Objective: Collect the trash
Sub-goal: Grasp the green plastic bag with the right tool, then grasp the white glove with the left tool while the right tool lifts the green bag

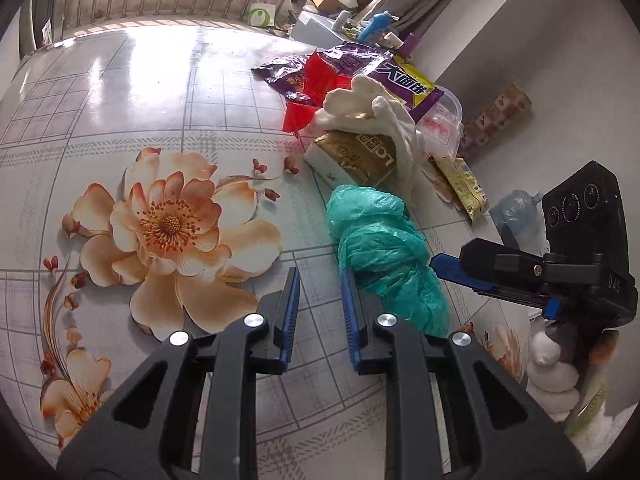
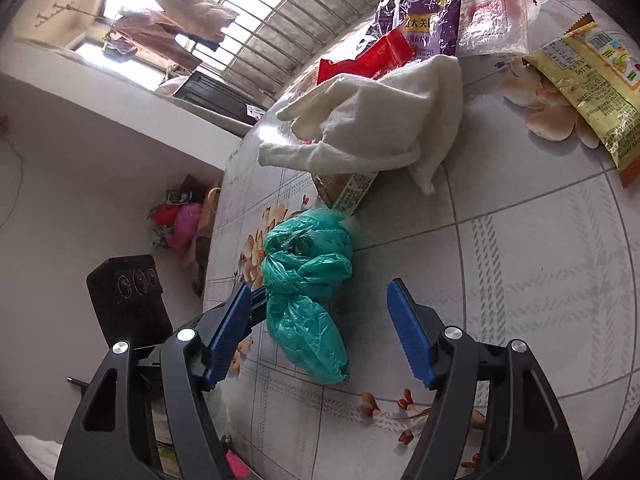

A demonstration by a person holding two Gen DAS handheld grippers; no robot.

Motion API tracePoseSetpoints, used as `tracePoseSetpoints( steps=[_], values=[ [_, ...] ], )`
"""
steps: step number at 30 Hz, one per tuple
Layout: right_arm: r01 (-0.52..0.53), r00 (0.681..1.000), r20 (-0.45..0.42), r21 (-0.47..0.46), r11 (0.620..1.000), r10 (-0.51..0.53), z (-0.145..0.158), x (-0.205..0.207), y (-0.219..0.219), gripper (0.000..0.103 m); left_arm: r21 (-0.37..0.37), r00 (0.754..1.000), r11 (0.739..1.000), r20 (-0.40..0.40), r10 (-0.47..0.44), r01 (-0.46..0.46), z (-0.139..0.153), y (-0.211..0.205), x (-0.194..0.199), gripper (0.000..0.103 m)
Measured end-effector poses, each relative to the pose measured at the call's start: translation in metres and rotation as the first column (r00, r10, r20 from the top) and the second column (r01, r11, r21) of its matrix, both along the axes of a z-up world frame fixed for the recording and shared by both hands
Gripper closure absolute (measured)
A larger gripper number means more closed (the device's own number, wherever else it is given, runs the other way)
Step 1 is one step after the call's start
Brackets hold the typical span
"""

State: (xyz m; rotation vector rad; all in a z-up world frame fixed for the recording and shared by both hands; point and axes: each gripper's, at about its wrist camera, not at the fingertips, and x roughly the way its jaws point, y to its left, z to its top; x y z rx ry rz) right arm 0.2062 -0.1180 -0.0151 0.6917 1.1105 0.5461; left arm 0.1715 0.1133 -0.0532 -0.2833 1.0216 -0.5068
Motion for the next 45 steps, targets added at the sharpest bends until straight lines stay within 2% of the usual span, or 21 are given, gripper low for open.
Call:
tracePoseSetpoints(
  steps=[6,8,11,17,23,25,26,28,30,32,34,35,36,37,39,40,45],
  values=[
    [-0.039,0.998,-0.041,0.048,0.998,0.041,-0.015,0.001,0.008,0.035,-0.025,0.999,0.998,-0.002,-0.051,0.051,0.000,-0.019,-0.004,0.084],
    [-0.035,0.999,-0.038,0.041,0.999,0.037,-0.016,-0.004,0.004,0.044,-0.026,0.997,0.997,0.003,-0.076,0.076,0.002,-0.029,-0.007,0.086],
    [-0.004,0.999,-0.041,0.069,0.998,0.007,-0.015,-0.012,-0.012,0.055,-0.036,0.993,0.992,0.011,-0.120,0.120,0.005,-0.045,-0.010,0.086],
    [0.108,0.994,-0.010,0.050,0.993,-0.108,-0.004,-0.029,-0.054,0.058,-0.030,0.987,0.987,0.038,-0.157,0.158,0.015,-0.063,-0.010,0.086],
    [0.182,0.983,0.045,-0.049,0.982,-0.180,0.004,-0.041,-0.081,0.058,-0.030,0.993,0.996,0.081,-0.087,0.089,0.033,-0.060,0.012,0.084],
    [0.188,0.982,0.050,-0.087,0.978,-0.184,0.002,-0.043,-0.086,0.058,-0.047,0.995,0.998,0.086,-0.048,0.052,0.038,-0.057,0.023,0.076],
    [0.189,0.982,0.048,-0.099,0.977,-0.185,0.001,-0.043,-0.089,0.058,-0.054,0.996,0.998,0.086,-0.021,0.026,0.040,-0.056,0.028,0.066],
    [0.197,0.980,0.048,-0.112,0.974,-0.193,0.000,-0.046,-0.096,0.054,-0.073,0.997,0.997,0.077,0.028,-0.023,0.042,-0.054,0.038,0.063],
    [0.213,0.977,0.053,-0.113,0.971,-0.208,0.000,-0.048,-0.102,0.044,-0.095,0.996,0.994,0.065,0.061,-0.054,0.042,-0.053,0.048,0.063],
    [0.229,0.973,0.058,-0.112,0.967,-0.224,-0.001,-0.048,-0.107,0.042,-0.084,0.993,0.992,0.071,0.099,-0.093,0.040,-0.054,0.056,0.063],
    [0.240,0.970,0.056,-0.110,0.965,-0.235,-0.003,-0.048,-0.108,0.042,-0.072,0.990,0.991,0.077,0.116,-0.111,0.038,-0.059,0.063,0.065],
    [0.241,0.970,0.057,-0.107,0.965,-0.236,-0.004,-0.048,-0.108,0.042,-0.066,0.989,0.991,0.079,0.123,-0.118,0.037,-0.061,0.065,0.070],
    [0.239,0.970,0.056,-0.104,0.965,-0.235,-0.004,-0.048,-0.108,0.042,-0.062,0.989,0.991,0.083,0.120,-0.115,0.035,-0.063,0.068,0.079],
    [0.238,0.971,0.054,-0.100,0.966,-0.234,-0.006,-0.048,-0.108,0.042,-0.054,0.989,0.992,0.085,0.117,-0.113,0.034,-0.066,0.070,0.082],
    [0.235,0.971,0.055,-0.083,0.968,-0.231,-0.006,-0.048,-0.106,0.049,-0.051,0.989,0.993,0.093,0.112,-0.107,0.032,-0.069,0.071,0.095],
    [0.232,0.972,0.057,-0.076,0.970,-0.228,-0.006,-0.048,-0.106,0.051,-0.051,0.990,0.994,0.100,0.103,-0.098,0.033,-0.071,0.070,0.097],
    [0.211,0.976,0.075,-0.054,0.976,-0.206,0.003,-0.049,-0.099,0.077,-0.077,0.988,0.997,0.150,0.045,-0.033,0.049,-0.076,0.052,0.101]
  ],
)
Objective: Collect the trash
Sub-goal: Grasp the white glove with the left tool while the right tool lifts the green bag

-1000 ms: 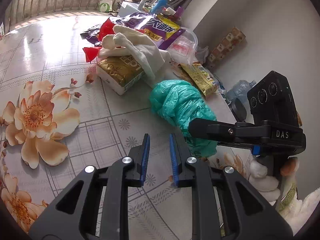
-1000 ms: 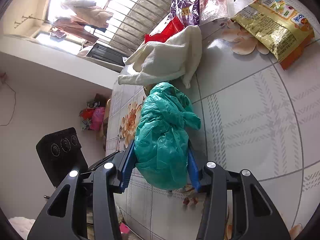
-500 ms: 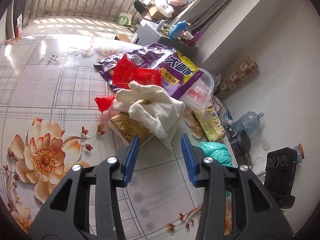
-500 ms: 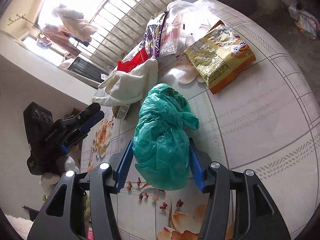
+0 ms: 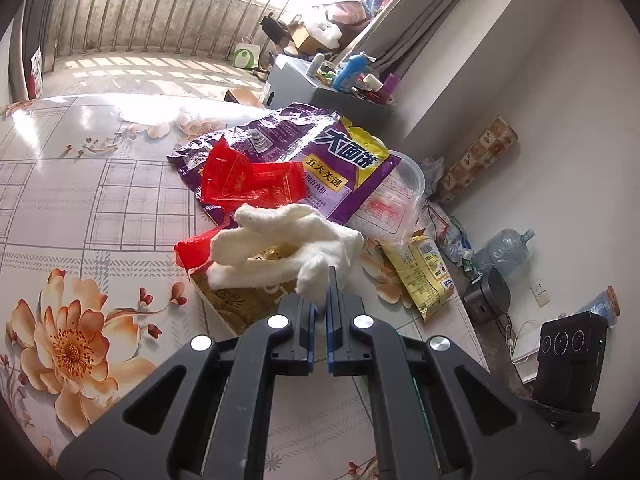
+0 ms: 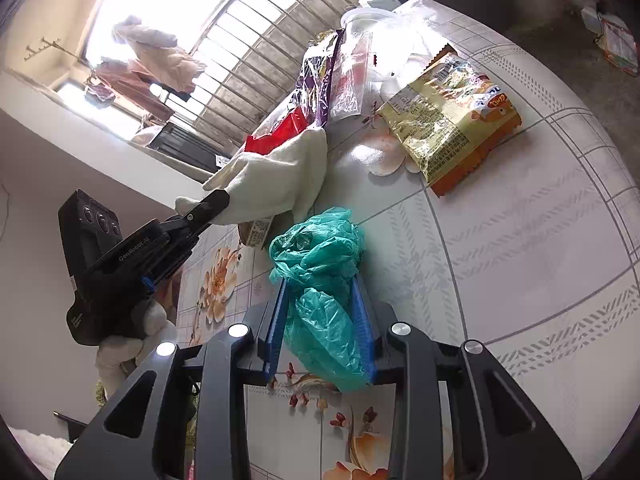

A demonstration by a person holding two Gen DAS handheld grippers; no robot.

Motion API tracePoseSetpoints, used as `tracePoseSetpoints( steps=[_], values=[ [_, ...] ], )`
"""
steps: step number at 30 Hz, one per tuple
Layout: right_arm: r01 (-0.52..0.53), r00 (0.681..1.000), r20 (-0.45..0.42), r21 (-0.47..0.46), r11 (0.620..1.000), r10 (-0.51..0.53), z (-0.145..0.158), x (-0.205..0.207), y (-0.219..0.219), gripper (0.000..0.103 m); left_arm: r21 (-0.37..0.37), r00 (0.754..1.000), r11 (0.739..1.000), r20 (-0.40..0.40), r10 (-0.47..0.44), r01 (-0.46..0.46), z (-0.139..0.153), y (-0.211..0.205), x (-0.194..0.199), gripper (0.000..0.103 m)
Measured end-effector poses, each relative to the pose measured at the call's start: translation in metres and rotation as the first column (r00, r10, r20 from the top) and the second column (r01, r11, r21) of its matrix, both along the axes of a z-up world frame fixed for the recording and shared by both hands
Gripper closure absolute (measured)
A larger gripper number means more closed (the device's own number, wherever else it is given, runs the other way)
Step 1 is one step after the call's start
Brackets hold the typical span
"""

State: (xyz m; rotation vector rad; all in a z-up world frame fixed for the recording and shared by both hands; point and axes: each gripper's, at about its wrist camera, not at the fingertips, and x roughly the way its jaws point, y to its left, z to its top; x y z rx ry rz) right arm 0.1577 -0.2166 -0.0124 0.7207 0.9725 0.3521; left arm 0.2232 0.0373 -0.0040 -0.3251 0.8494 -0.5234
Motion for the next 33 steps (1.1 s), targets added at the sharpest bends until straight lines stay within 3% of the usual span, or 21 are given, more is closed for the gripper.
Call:
tracePoseSetpoints(
  steps=[5,9,12,16,17,20,22,23,26,29,33],
  values=[
    [0.019,1.000,-0.007,-0.005,1.000,-0.019,0.005,-0.007,-0.007,0.081,-0.022,0.992,0.993,0.035,-0.117,0.118,0.024,0.001,-0.039,0.101],
    [0.033,0.999,0.008,-0.014,0.999,-0.033,0.011,-0.017,-0.014,0.081,-0.001,0.982,0.982,-0.005,-0.188,0.188,0.025,0.012,-0.069,0.101],
    [0.042,0.999,0.021,-0.025,0.999,-0.041,0.017,-0.025,-0.018,0.081,-0.018,0.976,0.980,-0.088,-0.198,0.197,0.013,0.030,-0.087,0.101],
    [0.048,0.998,0.031,-0.036,0.998,-0.047,0.023,-0.028,-0.019,0.081,-0.009,0.980,0.991,-0.146,-0.137,0.137,-0.002,0.060,-0.103,0.101],
    [0.049,0.998,0.030,-0.041,0.998,-0.048,0.024,-0.028,-0.019,0.081,0.001,0.980,0.993,-0.159,-0.117,0.119,-0.006,0.067,-0.105,0.096],
    [0.042,0.999,0.029,-0.055,0.998,-0.040,0.027,-0.024,-0.014,0.081,0.066,0.985,0.997,-0.168,-0.026,0.038,-0.014,0.086,-0.107,0.062],
    [0.034,0.999,0.030,-0.062,0.997,-0.033,0.029,-0.022,-0.010,0.080,0.116,0.990,0.993,-0.136,0.027,-0.011,-0.014,0.096,-0.109,0.059],
    [0.028,0.999,0.029,-0.059,0.998,-0.026,0.029,-0.022,-0.008,0.077,0.130,0.992,0.991,-0.120,0.042,-0.026,-0.013,0.101,-0.109,0.059],
    [0.020,1.000,0.024,-0.056,0.998,-0.019,0.030,-0.017,-0.002,0.054,0.135,0.996,0.989,-0.064,0.068,-0.059,-0.006,0.111,-0.110,0.059],
    [0.017,1.000,0.017,-0.077,0.997,-0.016,0.029,-0.011,0.005,0.042,0.115,0.999,0.992,-0.002,0.052,-0.052,0.005,0.112,-0.108,0.059],
    [0.015,1.000,-0.015,-0.106,0.994,-0.016,0.022,-0.002,0.014,0.041,0.087,0.999,0.996,0.048,0.001,-0.005,0.018,0.093,-0.098,0.059]
  ],
)
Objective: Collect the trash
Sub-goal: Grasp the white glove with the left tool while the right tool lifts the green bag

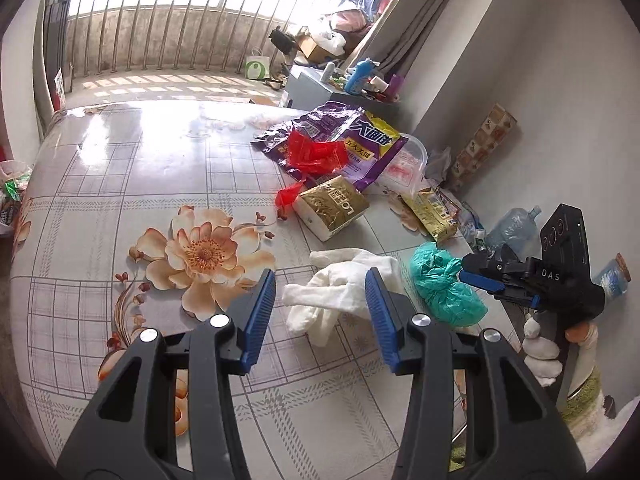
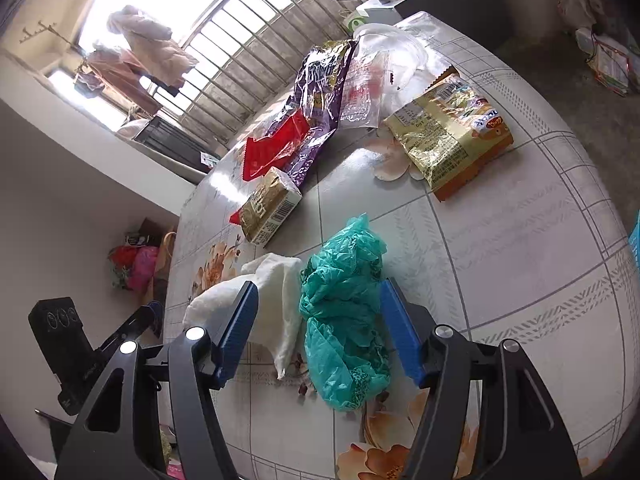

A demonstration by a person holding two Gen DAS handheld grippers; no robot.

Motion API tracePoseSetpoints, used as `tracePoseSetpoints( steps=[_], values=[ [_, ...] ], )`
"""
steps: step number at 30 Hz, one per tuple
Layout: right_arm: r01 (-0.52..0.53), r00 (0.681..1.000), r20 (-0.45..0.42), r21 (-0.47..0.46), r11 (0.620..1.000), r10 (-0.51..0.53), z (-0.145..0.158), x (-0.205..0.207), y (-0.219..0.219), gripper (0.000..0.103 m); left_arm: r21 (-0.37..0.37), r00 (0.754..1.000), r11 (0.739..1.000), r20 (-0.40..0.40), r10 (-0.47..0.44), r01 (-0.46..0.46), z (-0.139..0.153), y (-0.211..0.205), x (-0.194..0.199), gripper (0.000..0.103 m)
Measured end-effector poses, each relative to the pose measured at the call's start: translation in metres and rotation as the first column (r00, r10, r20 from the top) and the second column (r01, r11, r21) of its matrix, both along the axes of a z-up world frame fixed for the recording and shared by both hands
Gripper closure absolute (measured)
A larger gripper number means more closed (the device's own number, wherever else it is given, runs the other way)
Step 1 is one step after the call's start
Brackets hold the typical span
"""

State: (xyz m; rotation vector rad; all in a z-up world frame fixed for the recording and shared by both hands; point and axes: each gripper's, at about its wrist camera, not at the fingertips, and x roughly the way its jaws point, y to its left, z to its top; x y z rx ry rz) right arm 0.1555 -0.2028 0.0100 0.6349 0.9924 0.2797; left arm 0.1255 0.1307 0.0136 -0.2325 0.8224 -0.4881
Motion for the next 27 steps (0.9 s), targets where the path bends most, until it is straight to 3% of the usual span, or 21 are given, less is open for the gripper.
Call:
tracePoseSetpoints(
  steps=[5,10,13,23,27],
  values=[
    [-0.007,0.999,-0.033,-0.061,0.998,0.005,-0.007,0.008,0.009,0.041,0.013,0.993,0.993,0.032,-0.114,0.114,0.001,-0.038,0.010,0.057],
    [-0.034,0.999,-0.038,-0.070,0.997,0.032,-0.009,0.013,0.017,0.041,0.127,0.986,0.978,-0.019,-0.163,0.164,-0.023,-0.074,0.031,0.055],
    [-0.050,0.998,-0.044,-0.062,0.997,0.048,-0.010,0.015,0.020,0.041,0.207,0.986,0.964,-0.046,-0.158,0.164,-0.041,-0.087,0.039,0.055],
    [-0.085,0.994,-0.068,-0.008,0.996,0.084,-0.014,0.015,0.025,0.041,0.263,0.989,0.953,-0.060,-0.138,0.149,-0.062,-0.096,0.037,0.055],
    [-0.083,0.993,-0.091,-0.015,0.996,0.082,-0.022,0.016,0.027,0.041,0.310,0.990,0.941,-0.037,-0.133,0.138,-0.062,-0.103,0.033,0.066]
  ],
)
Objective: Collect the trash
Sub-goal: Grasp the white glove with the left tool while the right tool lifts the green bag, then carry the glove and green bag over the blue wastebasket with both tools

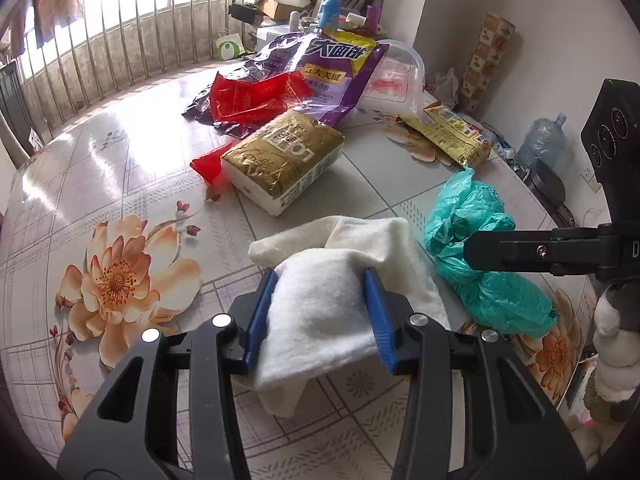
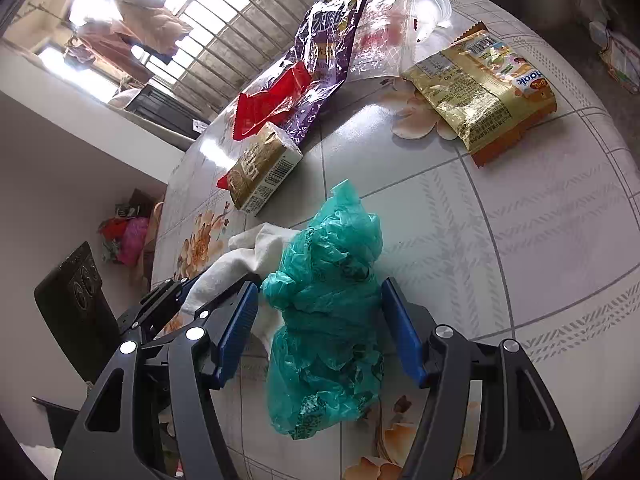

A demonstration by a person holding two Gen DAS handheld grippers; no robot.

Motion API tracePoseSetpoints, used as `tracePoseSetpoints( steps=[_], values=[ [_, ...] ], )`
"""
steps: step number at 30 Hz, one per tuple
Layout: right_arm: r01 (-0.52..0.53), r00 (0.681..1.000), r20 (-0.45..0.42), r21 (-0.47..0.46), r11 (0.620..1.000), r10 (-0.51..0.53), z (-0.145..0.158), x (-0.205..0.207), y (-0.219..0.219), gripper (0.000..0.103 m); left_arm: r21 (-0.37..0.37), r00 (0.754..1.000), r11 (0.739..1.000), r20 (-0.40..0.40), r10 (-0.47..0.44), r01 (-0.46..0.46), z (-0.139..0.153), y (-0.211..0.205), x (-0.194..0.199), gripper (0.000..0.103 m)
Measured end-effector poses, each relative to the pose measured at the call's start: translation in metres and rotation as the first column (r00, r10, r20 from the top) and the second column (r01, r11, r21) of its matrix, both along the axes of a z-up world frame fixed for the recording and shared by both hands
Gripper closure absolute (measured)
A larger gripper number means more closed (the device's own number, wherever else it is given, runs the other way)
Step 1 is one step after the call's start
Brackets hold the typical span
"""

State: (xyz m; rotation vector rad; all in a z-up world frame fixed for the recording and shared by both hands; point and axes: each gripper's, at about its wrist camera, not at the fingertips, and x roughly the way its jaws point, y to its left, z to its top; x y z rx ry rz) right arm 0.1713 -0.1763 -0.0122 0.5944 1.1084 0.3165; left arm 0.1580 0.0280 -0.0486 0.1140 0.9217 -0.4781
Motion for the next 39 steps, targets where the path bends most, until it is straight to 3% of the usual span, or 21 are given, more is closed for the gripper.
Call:
tracePoseSetpoints(
  steps=[2,5,6,9,39],
  values=[
    [-0.002,1.000,-0.005,0.003,1.000,0.002,-0.003,-0.001,0.001,0.041,0.010,1.000,1.000,0.004,-0.011,0.011,0.000,-0.002,-0.002,0.073],
    [0.000,1.000,-0.016,0.020,1.000,0.000,-0.005,-0.003,-0.002,0.053,0.012,1.000,1.000,0.007,-0.018,0.018,0.000,-0.005,-0.004,0.084],
    [0.006,1.000,-0.017,0.026,1.000,-0.005,-0.006,-0.004,-0.004,0.053,0.005,1.000,1.000,0.004,-0.022,0.022,0.000,-0.006,-0.004,0.090],
    [0.034,0.999,-0.010,0.012,0.999,-0.034,-0.004,-0.010,-0.013,0.054,-0.014,0.999,0.999,-0.002,-0.036,0.036,0.002,-0.008,-0.008,0.095],
    [0.176,0.983,0.046,0.029,0.984,-0.177,0.018,-0.050,-0.075,0.054,-0.012,0.983,0.989,0.106,-0.148,0.150,0.046,-0.065,-0.030,0.096]
  ],
)
